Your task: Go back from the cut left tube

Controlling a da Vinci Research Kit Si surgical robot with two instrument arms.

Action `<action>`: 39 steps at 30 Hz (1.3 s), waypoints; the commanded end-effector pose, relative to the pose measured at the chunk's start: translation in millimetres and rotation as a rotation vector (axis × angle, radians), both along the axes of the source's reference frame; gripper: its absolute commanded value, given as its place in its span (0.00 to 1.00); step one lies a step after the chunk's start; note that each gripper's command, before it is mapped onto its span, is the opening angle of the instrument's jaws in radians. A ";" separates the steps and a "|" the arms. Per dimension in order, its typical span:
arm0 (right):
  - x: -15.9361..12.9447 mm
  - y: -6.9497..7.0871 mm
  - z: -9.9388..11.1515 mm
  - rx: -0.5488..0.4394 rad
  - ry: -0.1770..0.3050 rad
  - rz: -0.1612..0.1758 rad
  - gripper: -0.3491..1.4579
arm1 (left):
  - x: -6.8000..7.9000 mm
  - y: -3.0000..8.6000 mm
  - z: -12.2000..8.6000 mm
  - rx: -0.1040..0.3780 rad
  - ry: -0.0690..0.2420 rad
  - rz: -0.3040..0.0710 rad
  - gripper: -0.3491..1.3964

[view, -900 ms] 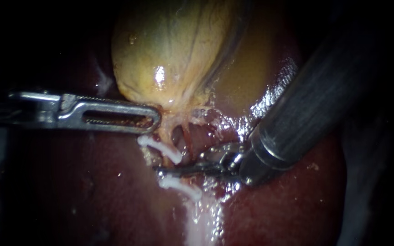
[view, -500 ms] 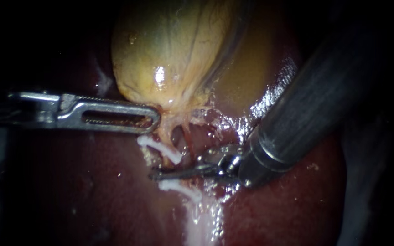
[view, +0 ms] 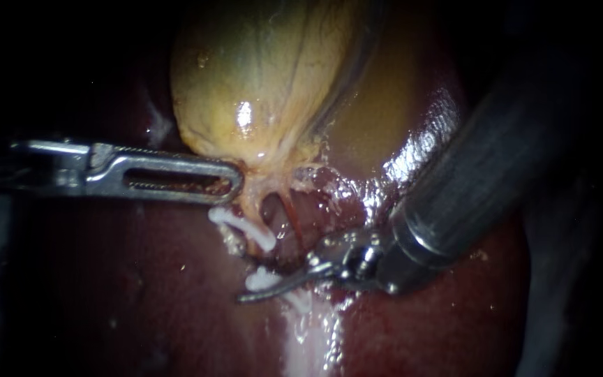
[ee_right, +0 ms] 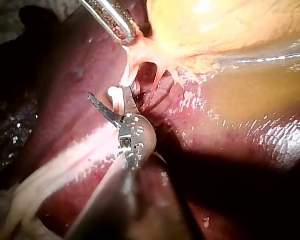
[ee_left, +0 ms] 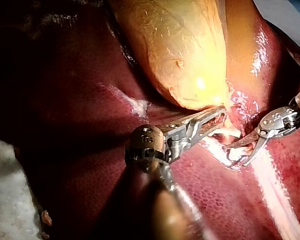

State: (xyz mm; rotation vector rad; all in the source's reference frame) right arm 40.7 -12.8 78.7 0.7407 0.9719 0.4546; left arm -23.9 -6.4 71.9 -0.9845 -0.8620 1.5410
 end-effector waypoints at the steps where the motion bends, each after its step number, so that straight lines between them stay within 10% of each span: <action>1: -0.7 0.2 -0.3 -0.053 -0.002 0.009 0.93 | 0.0 0.0 0.2 0.000 0.001 -0.001 0.00; 5: -3.1 1.0 -1.7 -0.145 -0.008 0.052 0.98 | 0.0 0.1 0.4 0.000 0.000 -0.001 0.00; 22: -12.4 8.0 -7.8 -0.356 0.048 0.049 0.98 | 0.0 0.1 0.5 -0.001 0.001 -0.002 0.00; 39: -13.0 8.8 -8.0 -0.373 0.045 0.068 0.99 | -3.7 -2.3 5.2 -0.011 0.006 0.015 0.00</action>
